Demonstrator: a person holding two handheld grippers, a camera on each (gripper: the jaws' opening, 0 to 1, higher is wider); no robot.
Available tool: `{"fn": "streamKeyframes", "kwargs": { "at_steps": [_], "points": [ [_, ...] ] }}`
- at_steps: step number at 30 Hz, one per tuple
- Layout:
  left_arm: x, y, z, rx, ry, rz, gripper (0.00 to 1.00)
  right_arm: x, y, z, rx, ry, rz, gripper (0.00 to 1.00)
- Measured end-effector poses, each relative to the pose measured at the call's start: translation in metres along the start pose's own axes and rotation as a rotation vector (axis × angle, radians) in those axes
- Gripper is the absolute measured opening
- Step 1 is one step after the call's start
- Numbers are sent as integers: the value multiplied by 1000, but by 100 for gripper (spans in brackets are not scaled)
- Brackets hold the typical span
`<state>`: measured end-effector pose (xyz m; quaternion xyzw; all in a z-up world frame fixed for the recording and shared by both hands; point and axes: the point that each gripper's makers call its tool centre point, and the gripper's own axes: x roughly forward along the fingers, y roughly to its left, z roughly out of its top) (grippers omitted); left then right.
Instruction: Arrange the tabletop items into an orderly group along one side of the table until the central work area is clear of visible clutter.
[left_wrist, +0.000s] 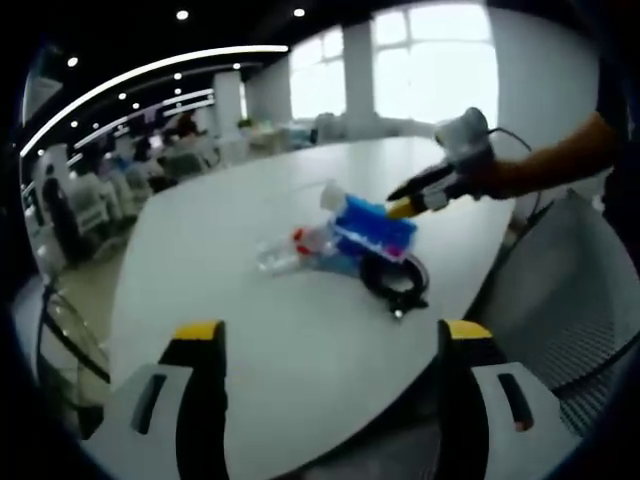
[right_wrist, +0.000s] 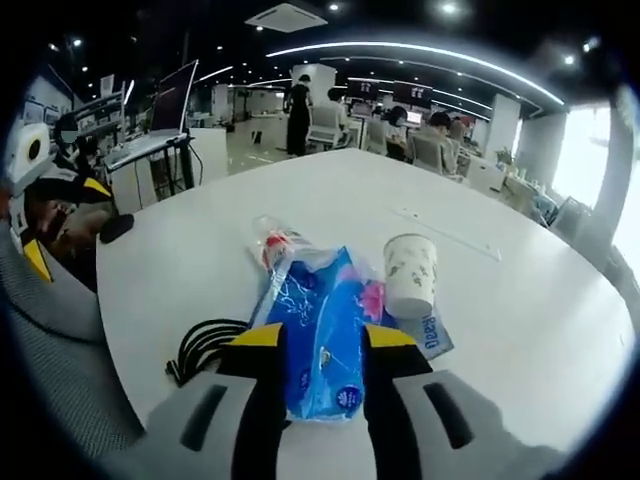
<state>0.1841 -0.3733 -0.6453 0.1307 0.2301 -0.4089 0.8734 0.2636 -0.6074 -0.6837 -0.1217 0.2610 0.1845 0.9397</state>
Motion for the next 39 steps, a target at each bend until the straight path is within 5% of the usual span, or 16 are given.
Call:
{"fn": "streamKeyframes", "kwargs": {
  "at_steps": [19,28,39],
  "points": [
    [0,1,3,12,-12,9,82,31,-2,-4,73,32,-32,16],
    [-1,2,1,25,-6,8,80,32,2,-8,84,57,-33,0],
    [-1,0,-3,44,20,-3,78,25,2,-4,135,41,-35,0]
  ]
}}
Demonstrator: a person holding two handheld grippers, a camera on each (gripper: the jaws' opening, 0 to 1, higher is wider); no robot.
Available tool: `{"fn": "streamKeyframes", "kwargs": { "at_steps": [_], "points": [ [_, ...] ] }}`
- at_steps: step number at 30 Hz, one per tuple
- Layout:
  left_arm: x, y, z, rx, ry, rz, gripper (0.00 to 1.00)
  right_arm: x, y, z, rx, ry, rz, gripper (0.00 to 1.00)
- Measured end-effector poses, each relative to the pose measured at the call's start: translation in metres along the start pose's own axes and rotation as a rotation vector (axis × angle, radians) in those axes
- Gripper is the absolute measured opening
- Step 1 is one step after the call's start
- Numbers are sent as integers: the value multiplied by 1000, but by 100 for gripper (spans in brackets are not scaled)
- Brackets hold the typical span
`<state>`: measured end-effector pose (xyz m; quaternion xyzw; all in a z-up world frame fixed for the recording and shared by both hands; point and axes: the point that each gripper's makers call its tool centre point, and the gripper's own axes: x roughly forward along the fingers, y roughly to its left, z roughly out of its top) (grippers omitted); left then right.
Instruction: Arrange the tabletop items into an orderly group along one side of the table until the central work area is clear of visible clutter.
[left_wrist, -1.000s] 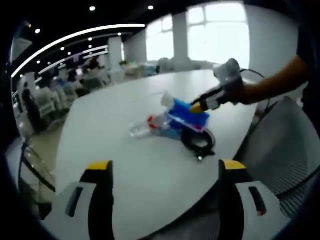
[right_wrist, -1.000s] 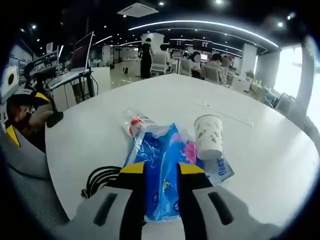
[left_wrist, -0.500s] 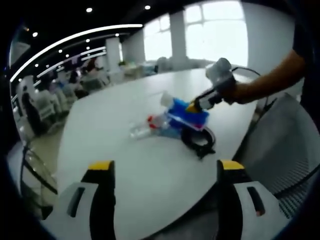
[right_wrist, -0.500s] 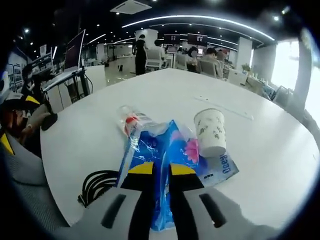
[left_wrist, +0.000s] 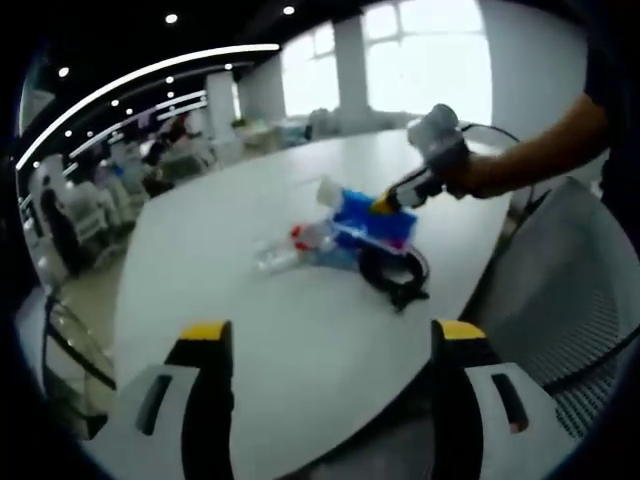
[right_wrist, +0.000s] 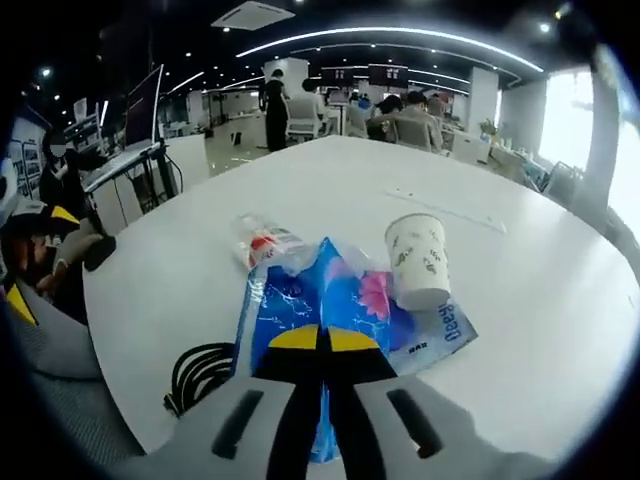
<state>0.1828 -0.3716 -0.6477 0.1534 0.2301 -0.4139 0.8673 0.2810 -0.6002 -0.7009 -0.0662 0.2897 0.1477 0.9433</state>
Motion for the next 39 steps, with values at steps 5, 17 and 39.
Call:
{"fn": "streamKeyframes", "kwargs": {
  "at_steps": [5,17,39],
  "points": [
    [0,1,1,-10,-7,3,81,-6,2,10,4,-30,2,0],
    [-1,4,4,-23,-25,13,86,-16,2,29,3,-68,6,0],
    [-1,7,5,-39,-38,29,95,-46,-48,20,47,-42,-97,0]
  ]
}}
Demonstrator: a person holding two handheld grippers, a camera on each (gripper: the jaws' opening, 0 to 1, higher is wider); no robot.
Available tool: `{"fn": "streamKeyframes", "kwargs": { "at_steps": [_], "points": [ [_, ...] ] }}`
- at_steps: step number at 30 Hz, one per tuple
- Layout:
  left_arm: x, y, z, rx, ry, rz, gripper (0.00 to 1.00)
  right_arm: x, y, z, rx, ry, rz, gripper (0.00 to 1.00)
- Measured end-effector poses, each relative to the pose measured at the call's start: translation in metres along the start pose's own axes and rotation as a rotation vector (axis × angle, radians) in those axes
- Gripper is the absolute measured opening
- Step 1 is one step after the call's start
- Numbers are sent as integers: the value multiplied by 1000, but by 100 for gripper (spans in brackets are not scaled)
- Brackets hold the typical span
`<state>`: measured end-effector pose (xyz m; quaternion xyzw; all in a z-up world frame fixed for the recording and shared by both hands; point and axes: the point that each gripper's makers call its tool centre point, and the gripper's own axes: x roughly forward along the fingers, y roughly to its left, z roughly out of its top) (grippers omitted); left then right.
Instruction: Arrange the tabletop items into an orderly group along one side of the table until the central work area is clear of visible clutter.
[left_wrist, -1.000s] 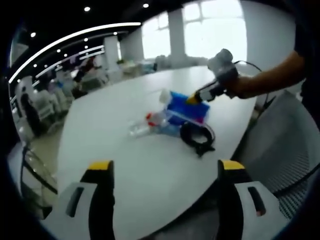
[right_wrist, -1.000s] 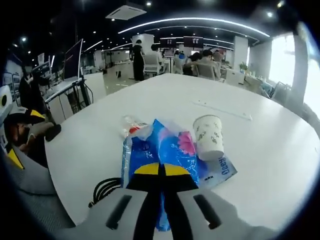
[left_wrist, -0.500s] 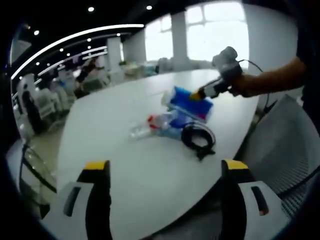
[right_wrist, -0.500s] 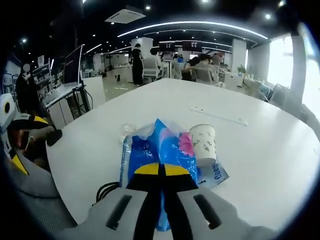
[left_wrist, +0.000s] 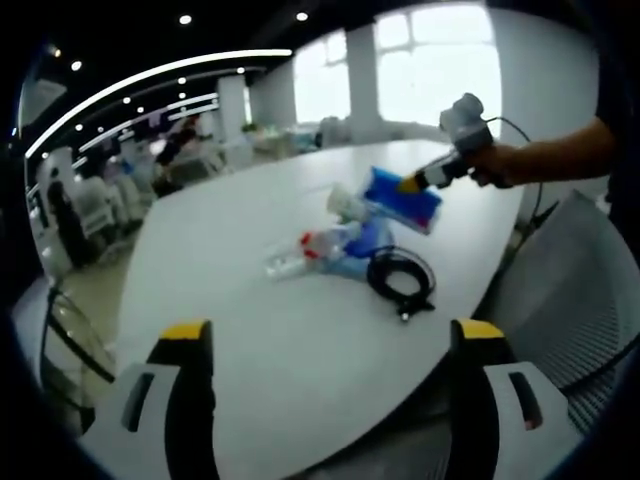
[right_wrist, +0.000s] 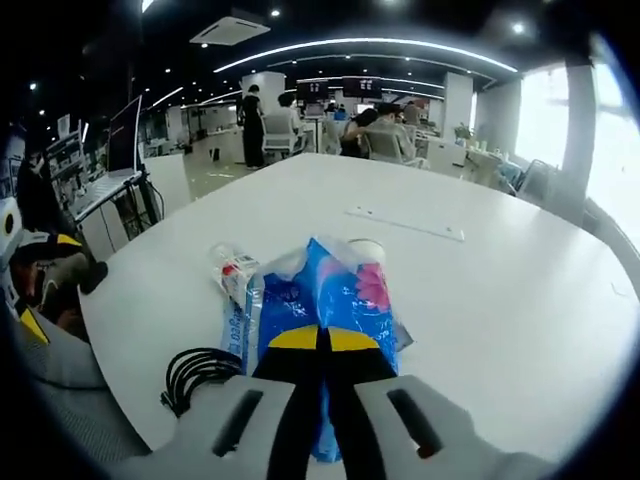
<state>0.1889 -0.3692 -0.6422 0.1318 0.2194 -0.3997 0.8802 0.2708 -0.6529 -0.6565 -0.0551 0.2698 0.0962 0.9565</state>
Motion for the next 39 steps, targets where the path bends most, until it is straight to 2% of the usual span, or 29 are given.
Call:
{"fn": "streamKeyframes", "kwargs": {
  "at_steps": [9,17,28,39],
  "points": [
    [0,0,-1,-7,4,0,96,-4,-23,-19,12,34,-43,0],
    [2,-2,-2,-7,12,-9,96,-3,-38,-46,8,99,-72,0],
    [1,-3,-4,0,19,-21,95,3,-46,-70,-3,168,-75,0],
    [2,-3,-4,4,22,-19,94,6,-48,-83,0,201,-72,1]
  ]
}}
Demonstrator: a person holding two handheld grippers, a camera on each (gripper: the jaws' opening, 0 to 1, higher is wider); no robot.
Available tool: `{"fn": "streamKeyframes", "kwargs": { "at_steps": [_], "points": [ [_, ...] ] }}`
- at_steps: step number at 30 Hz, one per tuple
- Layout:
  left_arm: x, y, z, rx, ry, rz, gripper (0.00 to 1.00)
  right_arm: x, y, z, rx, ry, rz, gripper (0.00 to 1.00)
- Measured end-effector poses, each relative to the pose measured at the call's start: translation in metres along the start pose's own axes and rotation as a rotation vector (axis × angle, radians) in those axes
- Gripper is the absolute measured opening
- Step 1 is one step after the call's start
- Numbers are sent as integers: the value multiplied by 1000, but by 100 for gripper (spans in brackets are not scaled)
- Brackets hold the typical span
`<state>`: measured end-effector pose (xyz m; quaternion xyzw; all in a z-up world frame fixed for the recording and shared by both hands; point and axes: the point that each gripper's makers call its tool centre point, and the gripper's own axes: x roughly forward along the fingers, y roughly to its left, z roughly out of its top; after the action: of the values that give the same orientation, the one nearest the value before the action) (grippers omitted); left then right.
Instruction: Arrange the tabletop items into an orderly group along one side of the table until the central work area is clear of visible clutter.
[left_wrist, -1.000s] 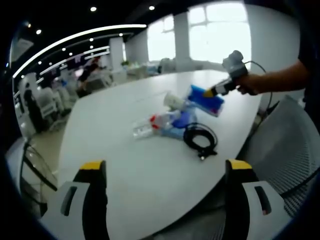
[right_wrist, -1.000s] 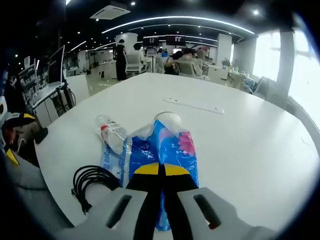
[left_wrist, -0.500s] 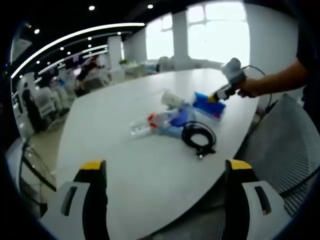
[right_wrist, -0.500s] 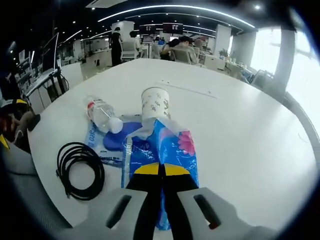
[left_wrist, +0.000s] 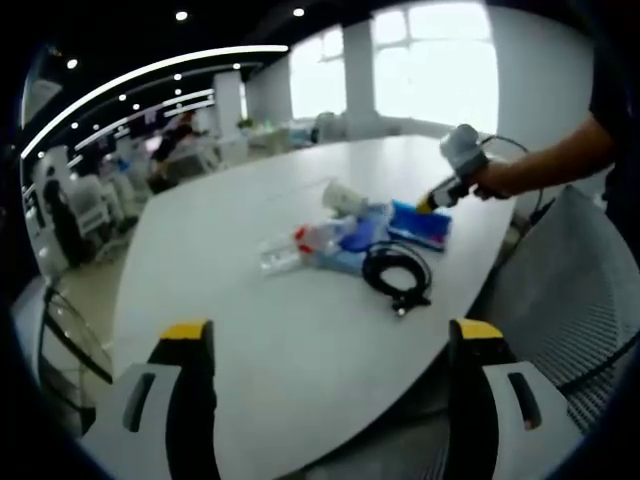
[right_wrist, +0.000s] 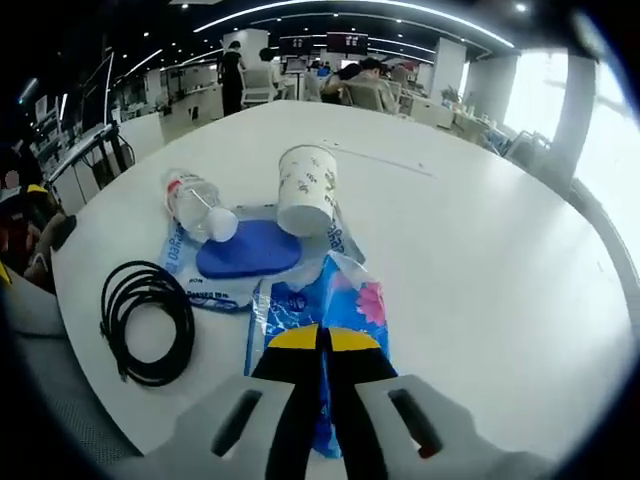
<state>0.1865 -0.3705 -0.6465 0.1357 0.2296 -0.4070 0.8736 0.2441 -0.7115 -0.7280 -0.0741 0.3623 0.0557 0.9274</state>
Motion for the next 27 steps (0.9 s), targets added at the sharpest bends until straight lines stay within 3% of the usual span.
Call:
{"fn": "streamKeyframes", "kwargs": {
  "at_steps": [21,27],
  "points": [
    [2,-2,-4,-1,26,-11,93,-39,18,13,45,-77,55,29],
    [2,-6,-4,-8,26,-27,93,-56,27,17,10,-102,70,37]
  ]
}}
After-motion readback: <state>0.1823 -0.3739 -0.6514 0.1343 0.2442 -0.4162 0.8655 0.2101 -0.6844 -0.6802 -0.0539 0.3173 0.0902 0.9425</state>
